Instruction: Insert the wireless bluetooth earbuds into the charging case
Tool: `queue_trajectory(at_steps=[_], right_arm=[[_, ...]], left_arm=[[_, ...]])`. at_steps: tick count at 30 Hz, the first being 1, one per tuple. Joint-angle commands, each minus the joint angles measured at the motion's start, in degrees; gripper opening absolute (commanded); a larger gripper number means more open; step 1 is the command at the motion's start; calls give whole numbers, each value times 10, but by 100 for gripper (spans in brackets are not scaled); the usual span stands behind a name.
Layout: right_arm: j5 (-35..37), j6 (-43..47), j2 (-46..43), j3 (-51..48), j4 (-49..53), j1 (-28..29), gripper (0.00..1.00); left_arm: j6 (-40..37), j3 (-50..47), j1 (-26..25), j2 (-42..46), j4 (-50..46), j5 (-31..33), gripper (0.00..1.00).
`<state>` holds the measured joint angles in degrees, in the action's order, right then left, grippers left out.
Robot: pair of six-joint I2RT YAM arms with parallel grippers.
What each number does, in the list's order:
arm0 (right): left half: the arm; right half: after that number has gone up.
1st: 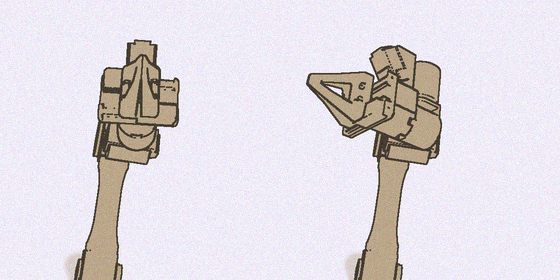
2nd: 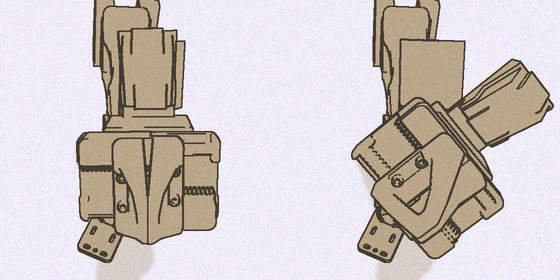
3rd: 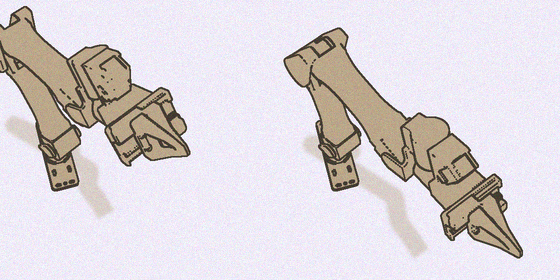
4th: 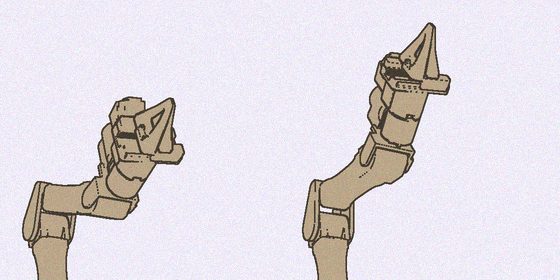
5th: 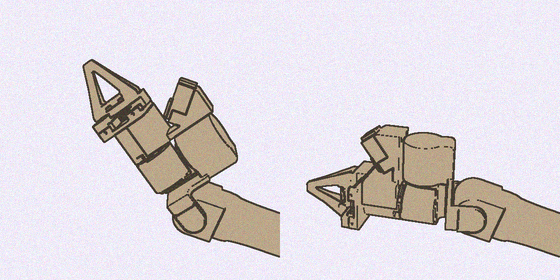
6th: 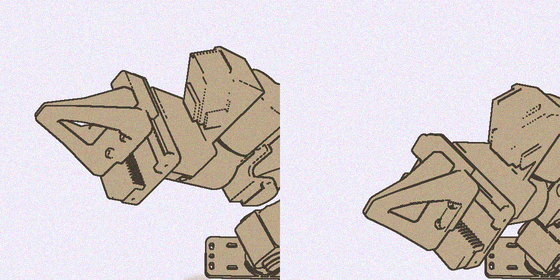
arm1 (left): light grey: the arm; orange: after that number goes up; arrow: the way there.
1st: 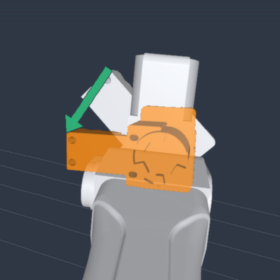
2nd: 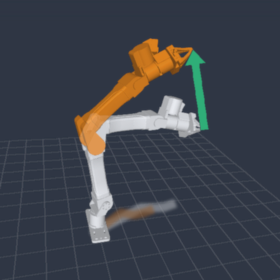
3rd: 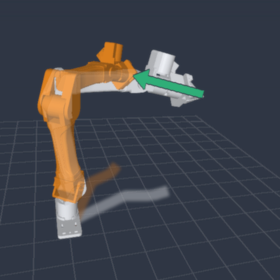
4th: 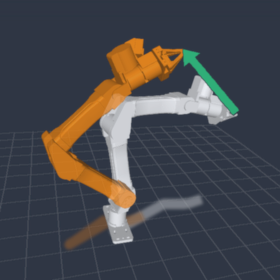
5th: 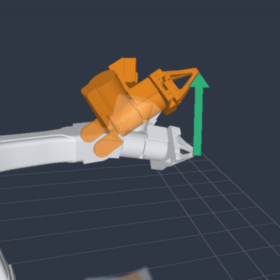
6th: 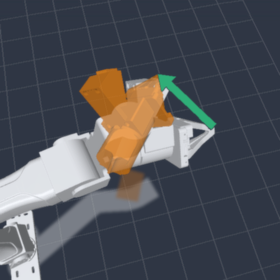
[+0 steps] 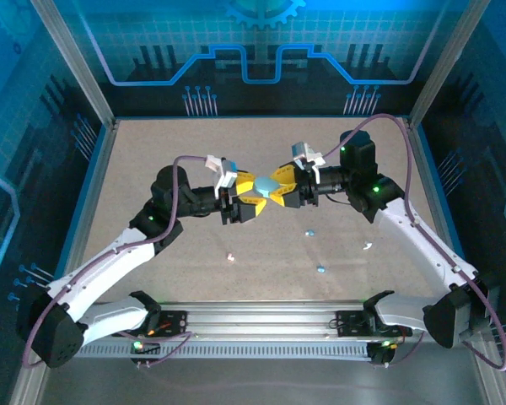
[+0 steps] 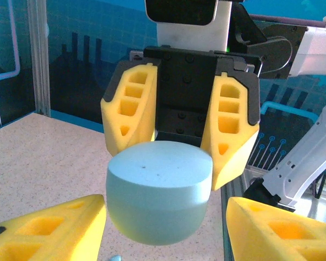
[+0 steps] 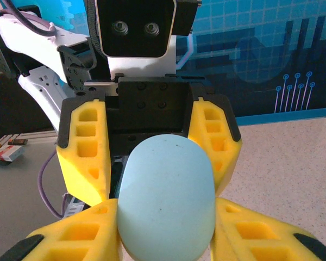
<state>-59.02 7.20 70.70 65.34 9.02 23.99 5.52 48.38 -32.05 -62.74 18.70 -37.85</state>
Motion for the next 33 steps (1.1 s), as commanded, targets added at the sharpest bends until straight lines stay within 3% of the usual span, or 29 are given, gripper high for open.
queue_trajectory(at_steps=[1,13,25,33], right_arm=[[-17,-6,3,19,-4,6,39],[-6,14,6,22,7,19,39],[-1,59,7,25,47,23,39],[35,26,15,63,92,12,50]], left_arm=[[-19,13,-5,-4,7,-18,61],[-5,23,-7,-17,12,-21,53],[-11,35,-7,-20,-6,-25,32],[-78,29,-7,-7,-60,-31,29]])
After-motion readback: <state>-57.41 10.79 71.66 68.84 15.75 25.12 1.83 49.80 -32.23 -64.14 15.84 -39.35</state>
